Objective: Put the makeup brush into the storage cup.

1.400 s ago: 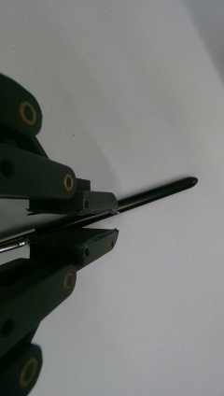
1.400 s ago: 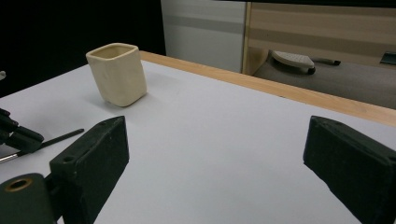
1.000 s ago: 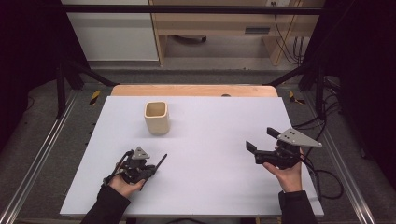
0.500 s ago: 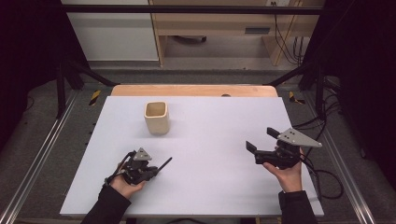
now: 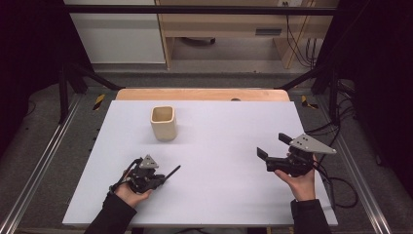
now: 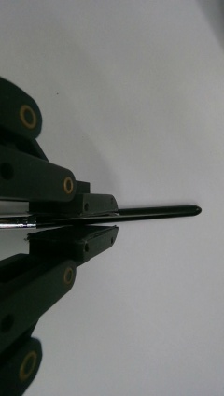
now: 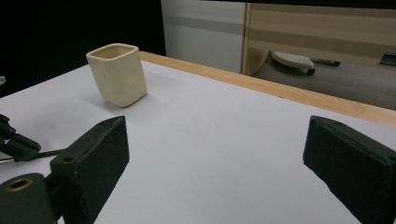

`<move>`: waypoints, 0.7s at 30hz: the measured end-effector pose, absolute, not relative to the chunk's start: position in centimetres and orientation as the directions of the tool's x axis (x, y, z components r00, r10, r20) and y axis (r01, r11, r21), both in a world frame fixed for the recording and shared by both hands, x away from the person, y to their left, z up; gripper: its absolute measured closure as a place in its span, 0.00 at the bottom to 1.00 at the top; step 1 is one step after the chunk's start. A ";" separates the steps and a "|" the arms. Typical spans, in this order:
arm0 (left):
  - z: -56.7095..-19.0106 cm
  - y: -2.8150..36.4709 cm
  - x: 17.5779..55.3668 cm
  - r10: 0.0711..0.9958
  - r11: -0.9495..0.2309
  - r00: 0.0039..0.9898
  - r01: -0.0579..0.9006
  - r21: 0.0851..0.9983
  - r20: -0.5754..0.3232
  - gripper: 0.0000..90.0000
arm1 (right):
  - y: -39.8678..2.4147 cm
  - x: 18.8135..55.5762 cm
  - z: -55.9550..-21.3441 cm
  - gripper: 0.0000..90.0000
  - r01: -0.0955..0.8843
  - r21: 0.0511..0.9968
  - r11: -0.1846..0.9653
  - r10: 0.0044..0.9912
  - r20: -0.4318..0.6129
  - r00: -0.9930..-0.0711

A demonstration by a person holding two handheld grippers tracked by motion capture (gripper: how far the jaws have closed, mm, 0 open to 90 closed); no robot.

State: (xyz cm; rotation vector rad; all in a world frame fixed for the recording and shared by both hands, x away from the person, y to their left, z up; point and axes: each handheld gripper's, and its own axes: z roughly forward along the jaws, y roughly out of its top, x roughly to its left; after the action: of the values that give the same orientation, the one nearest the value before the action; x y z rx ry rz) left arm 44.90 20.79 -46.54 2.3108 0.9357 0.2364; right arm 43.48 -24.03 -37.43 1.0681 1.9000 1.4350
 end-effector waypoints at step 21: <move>-44.3 21.3 45.2 0.692 -0.557 0.721 0.566 0.607 -0.037 0.41 | -24.1 43.5 -37.4 0.08 0.278 0.953 0.123 0.835 0.052 -0.548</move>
State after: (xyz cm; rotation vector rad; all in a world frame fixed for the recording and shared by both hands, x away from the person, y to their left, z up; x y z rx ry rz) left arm 45.25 21.31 -44.27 2.3214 0.9506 0.2739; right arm 43.48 -24.11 -37.40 1.0723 1.8990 1.4346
